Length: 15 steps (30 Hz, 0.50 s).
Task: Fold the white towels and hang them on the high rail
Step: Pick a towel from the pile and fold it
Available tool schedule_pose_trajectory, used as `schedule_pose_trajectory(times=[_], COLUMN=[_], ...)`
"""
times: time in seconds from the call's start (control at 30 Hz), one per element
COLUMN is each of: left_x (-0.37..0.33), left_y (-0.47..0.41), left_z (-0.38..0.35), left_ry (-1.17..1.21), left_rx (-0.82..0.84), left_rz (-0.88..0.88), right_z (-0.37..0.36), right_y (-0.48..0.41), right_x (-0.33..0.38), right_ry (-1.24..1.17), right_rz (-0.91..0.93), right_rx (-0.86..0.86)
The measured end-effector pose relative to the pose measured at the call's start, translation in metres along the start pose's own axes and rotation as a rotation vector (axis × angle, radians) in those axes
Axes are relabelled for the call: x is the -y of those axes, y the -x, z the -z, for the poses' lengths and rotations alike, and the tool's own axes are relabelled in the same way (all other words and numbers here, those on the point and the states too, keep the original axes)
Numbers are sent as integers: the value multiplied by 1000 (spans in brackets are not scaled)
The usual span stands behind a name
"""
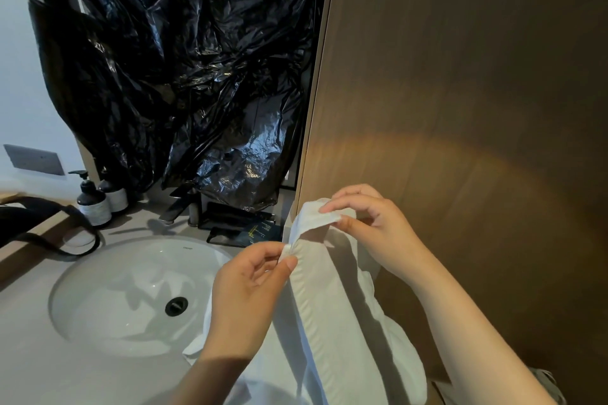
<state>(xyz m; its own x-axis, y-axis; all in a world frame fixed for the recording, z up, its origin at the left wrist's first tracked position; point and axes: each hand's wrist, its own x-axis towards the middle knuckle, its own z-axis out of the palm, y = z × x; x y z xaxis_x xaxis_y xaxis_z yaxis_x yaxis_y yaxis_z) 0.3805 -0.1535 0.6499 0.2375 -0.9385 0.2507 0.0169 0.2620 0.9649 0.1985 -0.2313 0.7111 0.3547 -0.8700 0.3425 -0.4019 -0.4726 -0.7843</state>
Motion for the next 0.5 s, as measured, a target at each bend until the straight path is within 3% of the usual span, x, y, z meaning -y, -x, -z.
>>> schedule_pose_trajectory(times=[0.2,0.33,0.5], left_x=[-10,-21,-67], left_y=[-7,-19,-53], left_z=[9,7,-13], left_ry=[20,40,-6], left_rx=[26,22,41], left_rz=[-29,-48,-207], right_z=[-3,0,37], right_y=[-11,-7,-4], right_x=[6,19,63], right_ry=[51,241,442], right_rz=[76,257,493], right_rx=[-23,-203,-393])
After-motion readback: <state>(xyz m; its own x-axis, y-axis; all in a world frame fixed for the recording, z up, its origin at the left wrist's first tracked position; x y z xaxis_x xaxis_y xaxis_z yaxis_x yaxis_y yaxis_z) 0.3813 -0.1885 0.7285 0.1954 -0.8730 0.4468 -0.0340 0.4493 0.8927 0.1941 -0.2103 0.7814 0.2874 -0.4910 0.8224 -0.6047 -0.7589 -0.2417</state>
